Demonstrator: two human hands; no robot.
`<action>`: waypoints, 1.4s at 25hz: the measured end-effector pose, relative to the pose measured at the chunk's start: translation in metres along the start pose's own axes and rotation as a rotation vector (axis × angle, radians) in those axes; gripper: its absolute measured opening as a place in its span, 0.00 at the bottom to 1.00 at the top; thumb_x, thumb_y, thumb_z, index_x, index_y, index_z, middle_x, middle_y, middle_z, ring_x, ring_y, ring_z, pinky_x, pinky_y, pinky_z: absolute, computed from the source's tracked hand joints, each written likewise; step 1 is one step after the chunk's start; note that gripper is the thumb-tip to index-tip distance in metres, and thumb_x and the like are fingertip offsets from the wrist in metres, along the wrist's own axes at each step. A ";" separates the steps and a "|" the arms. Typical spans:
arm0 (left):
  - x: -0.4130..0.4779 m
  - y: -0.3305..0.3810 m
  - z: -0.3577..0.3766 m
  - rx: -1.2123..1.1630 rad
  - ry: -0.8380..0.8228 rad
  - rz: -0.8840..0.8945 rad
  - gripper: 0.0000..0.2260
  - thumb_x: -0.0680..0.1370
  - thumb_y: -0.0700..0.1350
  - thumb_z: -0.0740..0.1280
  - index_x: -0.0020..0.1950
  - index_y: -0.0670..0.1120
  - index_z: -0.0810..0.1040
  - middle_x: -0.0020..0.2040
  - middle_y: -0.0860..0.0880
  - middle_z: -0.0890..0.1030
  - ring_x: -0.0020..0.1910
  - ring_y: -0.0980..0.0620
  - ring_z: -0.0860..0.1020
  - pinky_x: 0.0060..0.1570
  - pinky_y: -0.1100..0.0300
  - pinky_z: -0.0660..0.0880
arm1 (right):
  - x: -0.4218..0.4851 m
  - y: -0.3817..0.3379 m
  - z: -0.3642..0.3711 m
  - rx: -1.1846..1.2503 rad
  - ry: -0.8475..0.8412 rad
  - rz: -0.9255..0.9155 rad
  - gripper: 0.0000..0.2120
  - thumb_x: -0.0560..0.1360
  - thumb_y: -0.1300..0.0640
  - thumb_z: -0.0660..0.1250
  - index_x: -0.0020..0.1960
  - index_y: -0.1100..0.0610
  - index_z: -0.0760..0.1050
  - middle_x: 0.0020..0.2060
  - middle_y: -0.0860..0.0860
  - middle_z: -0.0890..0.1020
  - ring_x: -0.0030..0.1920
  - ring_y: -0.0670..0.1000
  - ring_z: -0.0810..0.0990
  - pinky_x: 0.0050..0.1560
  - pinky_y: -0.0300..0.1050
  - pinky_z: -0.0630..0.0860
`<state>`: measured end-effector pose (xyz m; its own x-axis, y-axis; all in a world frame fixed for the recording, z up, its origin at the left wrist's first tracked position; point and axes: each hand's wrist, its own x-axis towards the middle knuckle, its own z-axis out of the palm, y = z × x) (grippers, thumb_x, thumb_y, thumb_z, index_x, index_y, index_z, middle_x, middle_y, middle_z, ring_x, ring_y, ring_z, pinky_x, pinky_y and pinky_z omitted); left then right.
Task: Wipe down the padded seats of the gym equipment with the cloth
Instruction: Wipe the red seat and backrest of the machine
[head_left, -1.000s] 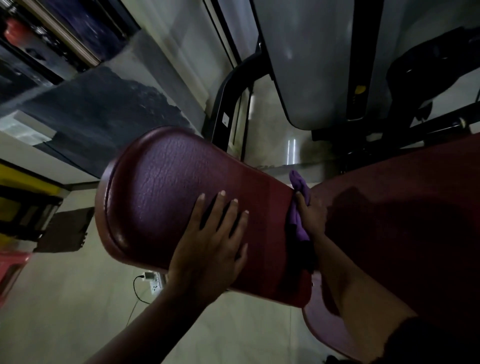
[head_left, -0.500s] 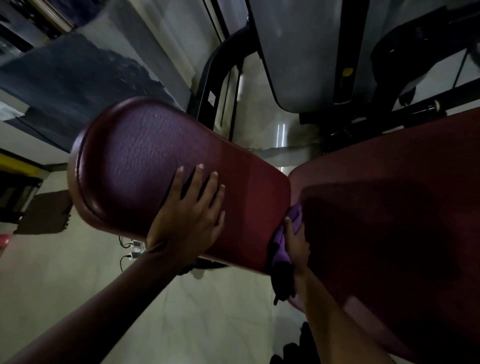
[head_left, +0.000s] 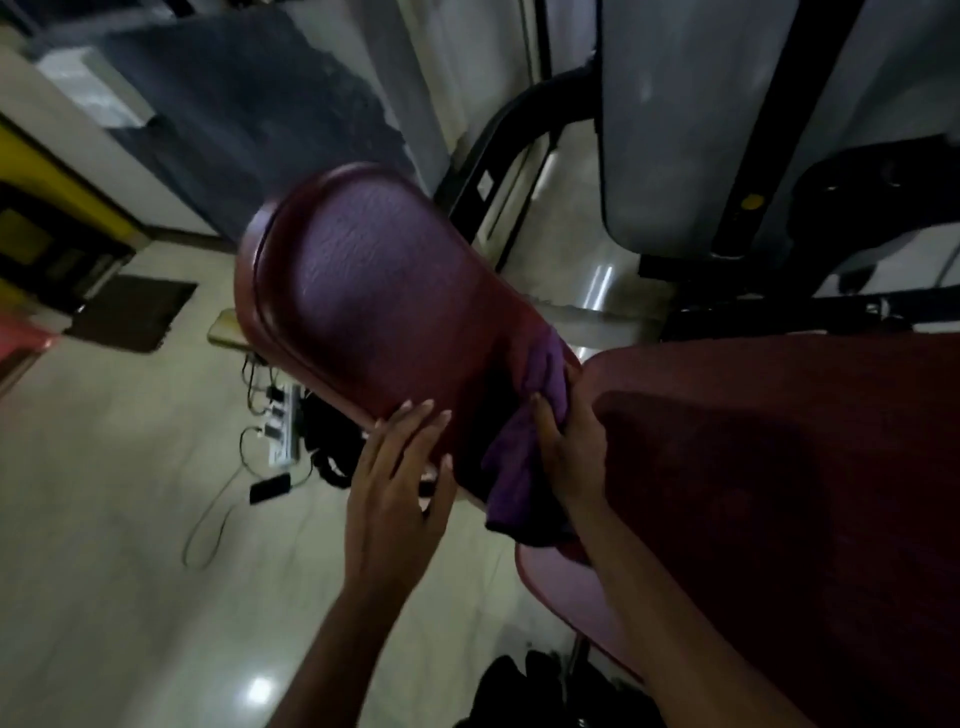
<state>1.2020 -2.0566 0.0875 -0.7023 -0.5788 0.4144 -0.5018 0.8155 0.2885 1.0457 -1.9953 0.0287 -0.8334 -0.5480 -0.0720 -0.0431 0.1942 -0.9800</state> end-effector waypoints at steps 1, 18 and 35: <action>-0.012 0.010 0.002 -0.068 0.058 -0.166 0.20 0.77 0.49 0.59 0.68 0.45 0.71 0.67 0.50 0.72 0.68 0.54 0.68 0.67 0.59 0.66 | 0.003 -0.015 0.007 0.054 0.028 -0.094 0.21 0.78 0.55 0.62 0.69 0.56 0.65 0.60 0.45 0.74 0.58 0.41 0.72 0.58 0.26 0.65; -0.015 0.008 0.126 -0.557 0.519 -0.813 0.37 0.70 0.64 0.63 0.70 0.72 0.41 0.77 0.54 0.56 0.72 0.52 0.66 0.66 0.44 0.71 | 0.034 0.104 0.068 -0.067 0.195 -0.314 0.27 0.73 0.51 0.58 0.70 0.60 0.64 0.69 0.60 0.69 0.69 0.56 0.65 0.69 0.48 0.60; -0.016 0.014 0.128 -0.622 0.554 -0.832 0.37 0.71 0.61 0.61 0.73 0.67 0.42 0.76 0.53 0.60 0.68 0.58 0.70 0.63 0.61 0.73 | 0.081 0.009 0.069 -0.167 -0.050 -0.676 0.27 0.73 0.45 0.55 0.72 0.48 0.58 0.72 0.57 0.63 0.73 0.54 0.57 0.71 0.54 0.55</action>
<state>1.1412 -2.0367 -0.0254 0.1180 -0.9777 0.1740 -0.2616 0.1384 0.9552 1.0157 -2.0937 0.0011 -0.5673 -0.6290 0.5316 -0.6308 -0.0830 -0.7715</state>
